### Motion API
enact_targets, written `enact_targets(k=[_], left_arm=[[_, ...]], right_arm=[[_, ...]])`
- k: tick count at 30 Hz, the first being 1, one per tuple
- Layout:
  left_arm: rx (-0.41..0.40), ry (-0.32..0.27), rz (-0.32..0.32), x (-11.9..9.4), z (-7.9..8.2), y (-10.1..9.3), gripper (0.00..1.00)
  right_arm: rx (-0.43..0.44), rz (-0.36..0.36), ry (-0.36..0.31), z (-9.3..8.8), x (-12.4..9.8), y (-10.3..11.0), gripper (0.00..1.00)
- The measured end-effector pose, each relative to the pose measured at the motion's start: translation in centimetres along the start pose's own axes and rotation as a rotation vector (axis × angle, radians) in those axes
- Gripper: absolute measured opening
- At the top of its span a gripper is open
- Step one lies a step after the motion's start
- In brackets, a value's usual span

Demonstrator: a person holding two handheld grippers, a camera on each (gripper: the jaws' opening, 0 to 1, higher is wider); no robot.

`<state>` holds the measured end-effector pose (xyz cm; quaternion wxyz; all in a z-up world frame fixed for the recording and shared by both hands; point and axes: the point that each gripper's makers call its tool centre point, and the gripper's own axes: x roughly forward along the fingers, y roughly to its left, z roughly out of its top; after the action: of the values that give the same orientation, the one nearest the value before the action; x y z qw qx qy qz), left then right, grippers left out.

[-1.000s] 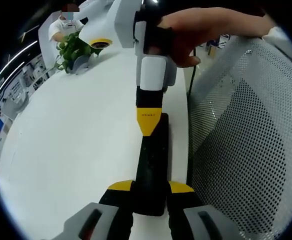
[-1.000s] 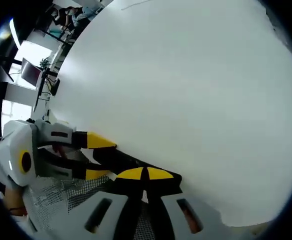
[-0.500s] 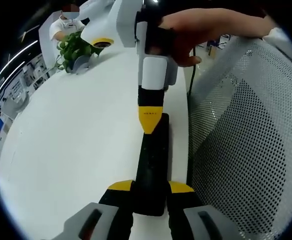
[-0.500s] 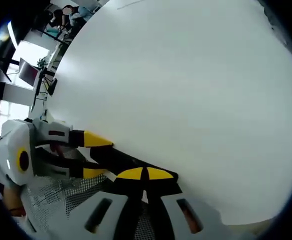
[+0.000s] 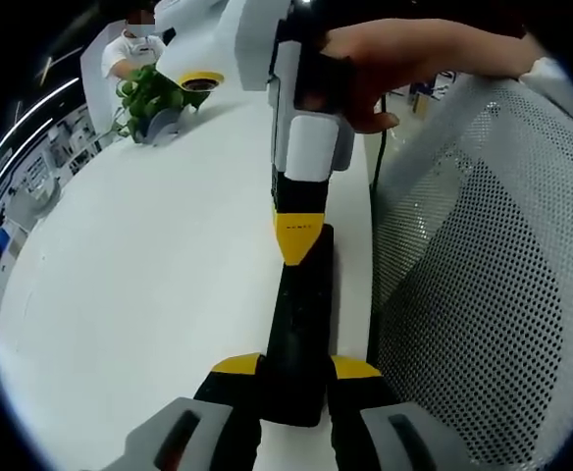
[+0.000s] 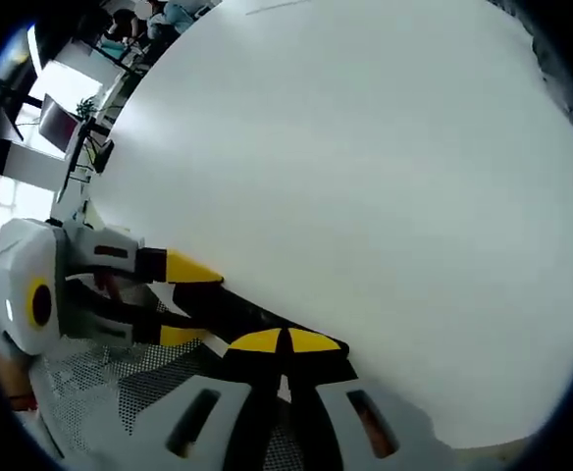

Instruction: Press the specified remote control buttons in sequence, fully releasing each button before pressing the next.

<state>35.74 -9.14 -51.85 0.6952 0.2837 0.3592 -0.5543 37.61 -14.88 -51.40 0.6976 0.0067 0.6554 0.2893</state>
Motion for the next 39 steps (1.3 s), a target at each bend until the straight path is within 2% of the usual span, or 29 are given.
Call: enact_targets(k=[4,8,16,26,30,39], left_arm=[[-0.001,-0.001,0.0,0.0,0.0,0.0,0.25],[0.0,0.0,0.001,-0.1,0.1,0.0,0.25],[0.001,0.0,0.0,0.0,0.0,0.1,0.25],[0.01,0.005,-0.004,0.2,0.0,0.2,0.25],[0.011,0.008,-0.006,0.2,0.0,0.2,0.26],[0.007,0.006,-0.004,0.2,0.1,0.1,0.26]], right_arm=[[0.002,0.005,0.0,0.0,-0.1,0.1,0.0],[0.015,0.071,-0.005,0.2,-0.1,1.3,0.0],[0.039,0.1,0.037,-0.5,0.0,1.7,0.0],[0.007,0.066,0.058,-0.8,0.4,1.5,0.0],[-0.08,0.012,0.045,-0.7,0.7,1.4,0.0],[-0.04,0.036,0.051,-0.8,0.6,1.4,0.0]])
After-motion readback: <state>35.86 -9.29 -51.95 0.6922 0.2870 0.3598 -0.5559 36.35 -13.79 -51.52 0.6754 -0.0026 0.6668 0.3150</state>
